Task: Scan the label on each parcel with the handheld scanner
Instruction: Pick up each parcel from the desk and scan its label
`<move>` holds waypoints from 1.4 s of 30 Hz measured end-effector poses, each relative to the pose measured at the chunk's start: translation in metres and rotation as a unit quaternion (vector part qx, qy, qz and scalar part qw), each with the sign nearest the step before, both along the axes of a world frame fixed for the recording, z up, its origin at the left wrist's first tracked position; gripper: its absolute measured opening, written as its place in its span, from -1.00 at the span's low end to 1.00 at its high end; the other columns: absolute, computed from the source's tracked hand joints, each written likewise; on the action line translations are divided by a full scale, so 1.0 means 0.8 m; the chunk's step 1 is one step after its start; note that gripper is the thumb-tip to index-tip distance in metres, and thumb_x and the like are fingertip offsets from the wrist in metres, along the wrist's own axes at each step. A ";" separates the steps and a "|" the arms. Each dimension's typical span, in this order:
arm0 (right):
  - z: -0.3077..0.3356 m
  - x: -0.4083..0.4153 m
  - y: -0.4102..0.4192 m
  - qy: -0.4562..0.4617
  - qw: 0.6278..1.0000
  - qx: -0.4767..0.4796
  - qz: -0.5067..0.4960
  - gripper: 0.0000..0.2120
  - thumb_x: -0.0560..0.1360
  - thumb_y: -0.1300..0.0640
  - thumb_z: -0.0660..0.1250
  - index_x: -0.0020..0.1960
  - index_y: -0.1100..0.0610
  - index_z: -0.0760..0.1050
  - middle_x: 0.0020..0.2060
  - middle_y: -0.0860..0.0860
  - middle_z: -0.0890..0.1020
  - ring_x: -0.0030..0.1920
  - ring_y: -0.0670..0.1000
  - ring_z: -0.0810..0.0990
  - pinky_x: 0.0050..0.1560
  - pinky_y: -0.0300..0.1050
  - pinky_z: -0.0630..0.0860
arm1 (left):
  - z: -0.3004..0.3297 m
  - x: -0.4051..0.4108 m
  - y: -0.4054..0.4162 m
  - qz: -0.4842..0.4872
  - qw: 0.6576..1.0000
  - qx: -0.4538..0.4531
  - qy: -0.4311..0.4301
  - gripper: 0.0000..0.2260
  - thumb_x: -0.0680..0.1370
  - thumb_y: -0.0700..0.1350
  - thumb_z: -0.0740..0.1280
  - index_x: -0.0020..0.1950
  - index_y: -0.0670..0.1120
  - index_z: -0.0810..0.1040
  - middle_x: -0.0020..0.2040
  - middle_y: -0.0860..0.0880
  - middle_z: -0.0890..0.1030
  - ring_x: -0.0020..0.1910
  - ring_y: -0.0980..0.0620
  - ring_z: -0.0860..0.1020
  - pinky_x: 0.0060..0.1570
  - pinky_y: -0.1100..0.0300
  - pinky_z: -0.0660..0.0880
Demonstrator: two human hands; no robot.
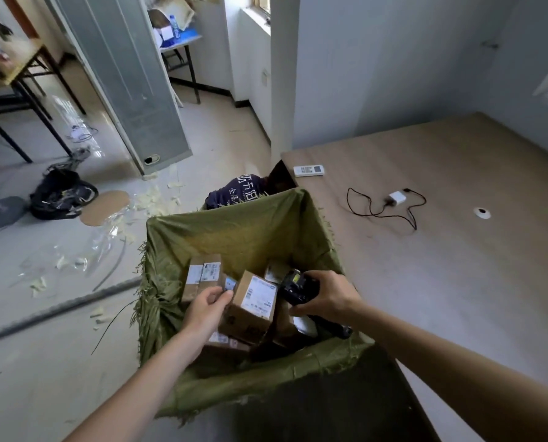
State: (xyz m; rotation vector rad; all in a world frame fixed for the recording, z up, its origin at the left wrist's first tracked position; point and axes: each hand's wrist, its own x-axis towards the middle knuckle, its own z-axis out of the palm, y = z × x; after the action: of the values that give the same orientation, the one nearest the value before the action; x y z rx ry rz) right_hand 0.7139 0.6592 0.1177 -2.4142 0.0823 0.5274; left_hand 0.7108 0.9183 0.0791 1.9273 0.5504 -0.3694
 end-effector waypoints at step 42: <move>0.307 -1.178 -0.506 -0.025 0.700 -0.134 -0.701 -0.22 0.17 -0.34 0.65 0.31 -0.05 0.63 0.17 -0.09 0.69 0.21 -0.01 0.63 0.23 -0.09 0.55 | 0.300 -0.818 -0.871 -0.770 0.588 -0.189 -0.161 -0.68 0.62 0.00 0.36 0.35 -0.07 0.57 0.12 -0.05 0.64 0.08 0.06 0.60 0.02 0.23 0.49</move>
State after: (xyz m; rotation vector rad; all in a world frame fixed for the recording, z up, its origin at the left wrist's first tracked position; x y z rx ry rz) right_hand -0.2285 0.2548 0.3634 -1.8328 1.8744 -0.3164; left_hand 0.0561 0.2213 0.3188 1.4730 -1.5276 -1.0426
